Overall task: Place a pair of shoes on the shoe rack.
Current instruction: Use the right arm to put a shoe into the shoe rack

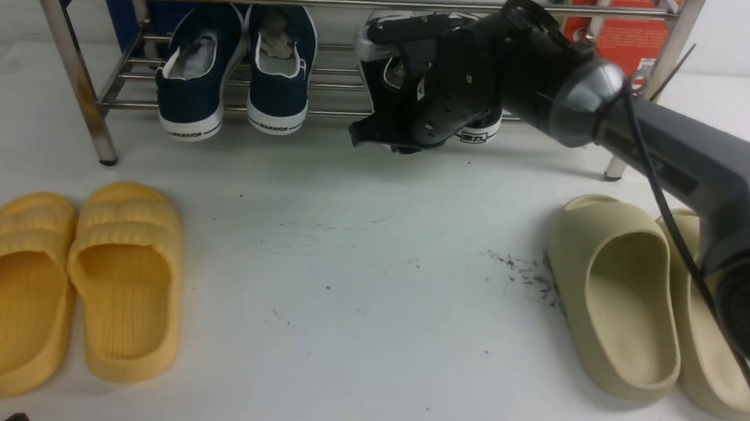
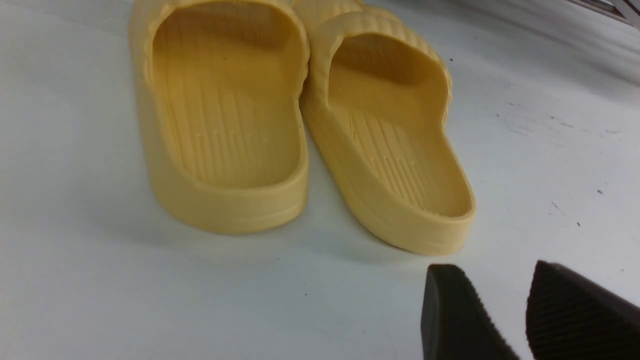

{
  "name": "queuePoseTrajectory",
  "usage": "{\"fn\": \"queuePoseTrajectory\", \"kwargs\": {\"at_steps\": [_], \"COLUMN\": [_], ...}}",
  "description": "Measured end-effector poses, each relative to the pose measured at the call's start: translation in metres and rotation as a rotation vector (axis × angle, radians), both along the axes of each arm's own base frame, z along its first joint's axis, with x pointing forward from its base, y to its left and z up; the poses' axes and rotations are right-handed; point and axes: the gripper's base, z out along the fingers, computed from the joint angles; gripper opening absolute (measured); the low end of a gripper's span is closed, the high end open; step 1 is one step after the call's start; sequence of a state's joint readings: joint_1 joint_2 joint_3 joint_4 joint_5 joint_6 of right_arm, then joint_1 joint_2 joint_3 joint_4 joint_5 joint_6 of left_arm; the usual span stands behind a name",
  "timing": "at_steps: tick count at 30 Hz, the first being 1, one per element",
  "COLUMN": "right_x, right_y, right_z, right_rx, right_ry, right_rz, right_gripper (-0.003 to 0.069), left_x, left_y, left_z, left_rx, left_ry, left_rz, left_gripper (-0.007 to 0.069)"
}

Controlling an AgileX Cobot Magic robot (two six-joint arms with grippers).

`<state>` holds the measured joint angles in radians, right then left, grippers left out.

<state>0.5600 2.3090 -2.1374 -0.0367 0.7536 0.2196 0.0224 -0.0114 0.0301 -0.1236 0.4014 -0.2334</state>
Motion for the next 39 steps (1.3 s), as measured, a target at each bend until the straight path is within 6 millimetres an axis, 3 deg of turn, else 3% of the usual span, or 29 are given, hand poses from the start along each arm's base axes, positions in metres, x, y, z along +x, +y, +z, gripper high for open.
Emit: {"fn": "queuePoseTrajectory", "kwargs": {"at_steps": [10, 23, 39], "right_x": [-0.011, 0.007, 0.013], "right_y": [-0.005, -0.007, -0.009], "right_z": [0.005, 0.000, 0.003], "right_rx": [-0.035, 0.009, 0.026], "right_ry": [0.103, -0.023, -0.085], "right_rz": [0.009, -0.007, -0.008], "right_gripper": [0.0060, 0.0067, 0.0085], "left_x": [0.000, 0.000, 0.000], "left_y": [0.000, 0.000, 0.000], "left_z": [0.000, 0.000, 0.000], "left_rx": [0.000, 0.000, 0.000], "left_ry": [0.000, 0.000, 0.000], "left_rz": [0.000, 0.000, 0.000], "left_gripper": [0.0238, 0.0238, 0.0238]}}
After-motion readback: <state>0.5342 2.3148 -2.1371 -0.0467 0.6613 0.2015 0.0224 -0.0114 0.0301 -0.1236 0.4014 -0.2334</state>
